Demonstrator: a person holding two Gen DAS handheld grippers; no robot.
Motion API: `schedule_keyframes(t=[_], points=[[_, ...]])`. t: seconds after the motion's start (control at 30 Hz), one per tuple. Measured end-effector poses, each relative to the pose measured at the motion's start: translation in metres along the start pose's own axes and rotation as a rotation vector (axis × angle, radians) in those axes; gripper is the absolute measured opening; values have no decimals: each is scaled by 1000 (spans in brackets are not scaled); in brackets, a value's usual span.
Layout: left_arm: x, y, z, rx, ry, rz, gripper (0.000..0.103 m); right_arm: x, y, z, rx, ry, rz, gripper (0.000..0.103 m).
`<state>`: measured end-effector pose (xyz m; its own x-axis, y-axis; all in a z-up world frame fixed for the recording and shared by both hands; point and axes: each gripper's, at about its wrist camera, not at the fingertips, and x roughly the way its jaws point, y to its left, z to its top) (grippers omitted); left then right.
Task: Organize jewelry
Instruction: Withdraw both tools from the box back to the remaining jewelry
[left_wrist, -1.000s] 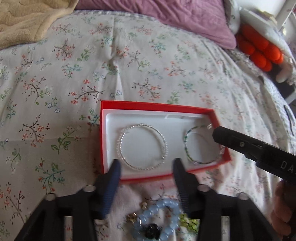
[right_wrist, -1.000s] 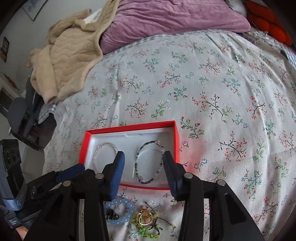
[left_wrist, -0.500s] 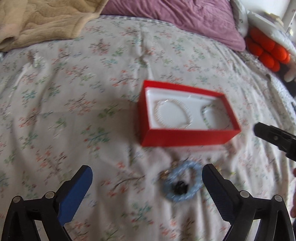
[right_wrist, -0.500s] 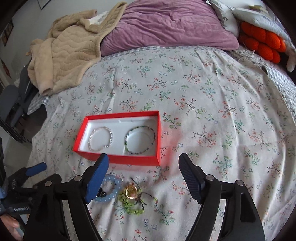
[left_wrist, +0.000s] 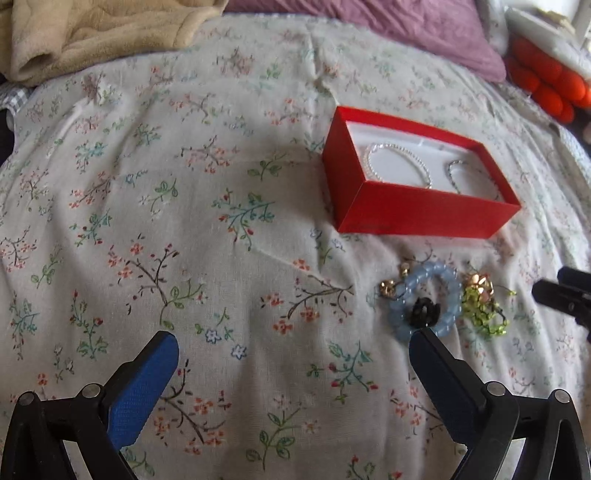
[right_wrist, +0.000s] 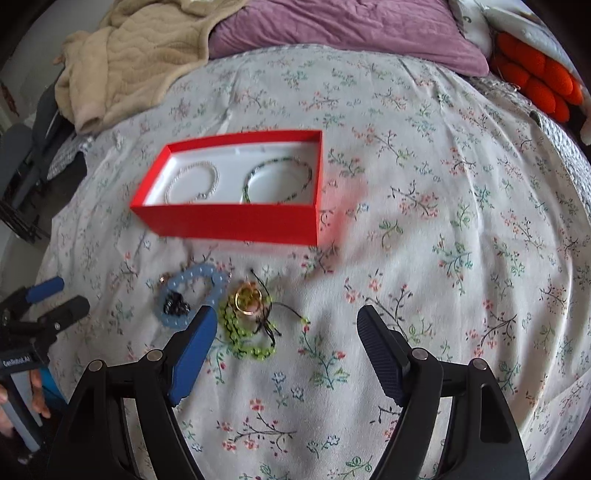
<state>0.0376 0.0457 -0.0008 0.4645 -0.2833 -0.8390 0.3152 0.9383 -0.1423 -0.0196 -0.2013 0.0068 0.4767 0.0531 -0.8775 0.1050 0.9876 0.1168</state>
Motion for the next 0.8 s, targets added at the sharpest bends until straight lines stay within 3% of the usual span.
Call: schedule_keyframes(t=[0.07, 0.27, 0.5, 0.8], points=[[1, 0, -2, 4, -15, -3, 102, 3, -1, -4, -13, 16, -18, 81], [23, -12, -10, 98, 74, -34, 102, 16, -13, -10, 25, 87, 13, 81], [37, -19, -3, 84, 131, -72, 100, 27, -21, -13, 48, 141, 31, 81], [45, -29, 9, 70, 158, -165, 77, 25, -23, -7, 72, 142, 74, 81]])
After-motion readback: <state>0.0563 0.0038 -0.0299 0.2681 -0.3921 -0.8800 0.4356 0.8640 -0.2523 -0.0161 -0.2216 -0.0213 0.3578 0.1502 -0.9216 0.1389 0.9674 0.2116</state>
